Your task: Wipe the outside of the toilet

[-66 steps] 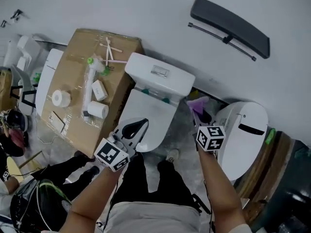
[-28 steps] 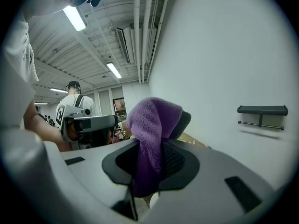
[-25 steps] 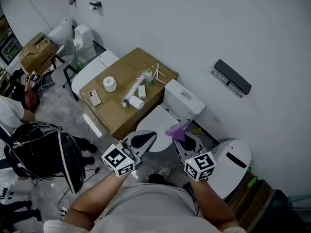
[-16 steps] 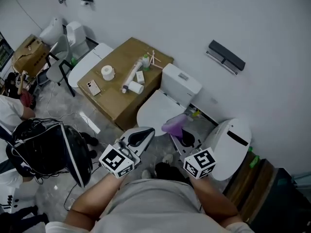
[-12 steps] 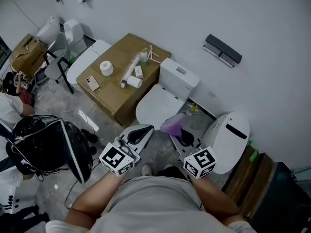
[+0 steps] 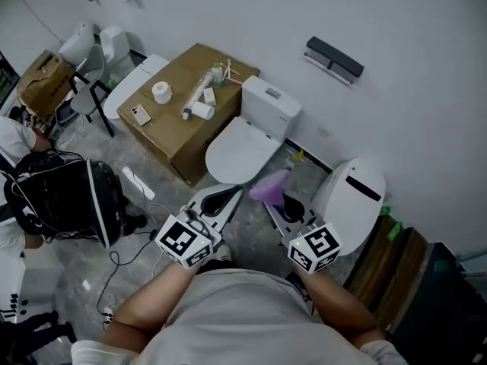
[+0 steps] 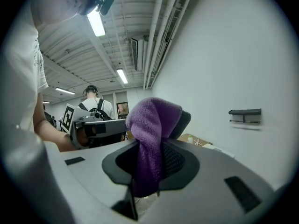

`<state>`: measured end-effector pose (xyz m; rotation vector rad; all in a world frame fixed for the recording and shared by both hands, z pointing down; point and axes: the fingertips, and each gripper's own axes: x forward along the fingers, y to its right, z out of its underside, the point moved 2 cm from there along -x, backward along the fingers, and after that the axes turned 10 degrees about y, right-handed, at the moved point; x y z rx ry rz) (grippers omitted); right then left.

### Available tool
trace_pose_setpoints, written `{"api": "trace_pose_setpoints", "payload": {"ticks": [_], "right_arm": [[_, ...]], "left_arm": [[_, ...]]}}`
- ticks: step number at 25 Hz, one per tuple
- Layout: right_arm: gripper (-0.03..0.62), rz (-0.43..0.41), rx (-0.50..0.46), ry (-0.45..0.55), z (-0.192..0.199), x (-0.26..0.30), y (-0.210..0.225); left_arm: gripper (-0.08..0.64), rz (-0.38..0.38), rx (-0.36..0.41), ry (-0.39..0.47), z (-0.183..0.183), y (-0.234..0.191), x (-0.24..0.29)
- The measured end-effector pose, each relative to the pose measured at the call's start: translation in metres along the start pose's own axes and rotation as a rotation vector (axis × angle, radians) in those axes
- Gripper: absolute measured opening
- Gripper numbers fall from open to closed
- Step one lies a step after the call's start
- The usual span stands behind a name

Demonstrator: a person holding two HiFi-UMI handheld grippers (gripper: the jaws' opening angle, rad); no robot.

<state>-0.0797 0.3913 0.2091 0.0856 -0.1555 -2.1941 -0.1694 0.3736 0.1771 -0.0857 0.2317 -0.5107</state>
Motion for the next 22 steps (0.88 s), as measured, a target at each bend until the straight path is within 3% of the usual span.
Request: {"api": "trace_pose_setpoints", "payload": {"ticks": [11,22], "right_arm": [[0.091,0.031,-0.021,0.007,0.0,-0.121,0.009],[0.091,0.052,-0.009,0.03,-0.008,-0.164,0.022]], "left_arm": [[0.006,0.058,-0.013,0.012,0.017,0.119,0.02],[0.006,0.112,-0.031,0.004,0.028,0.168,0.043]]}}
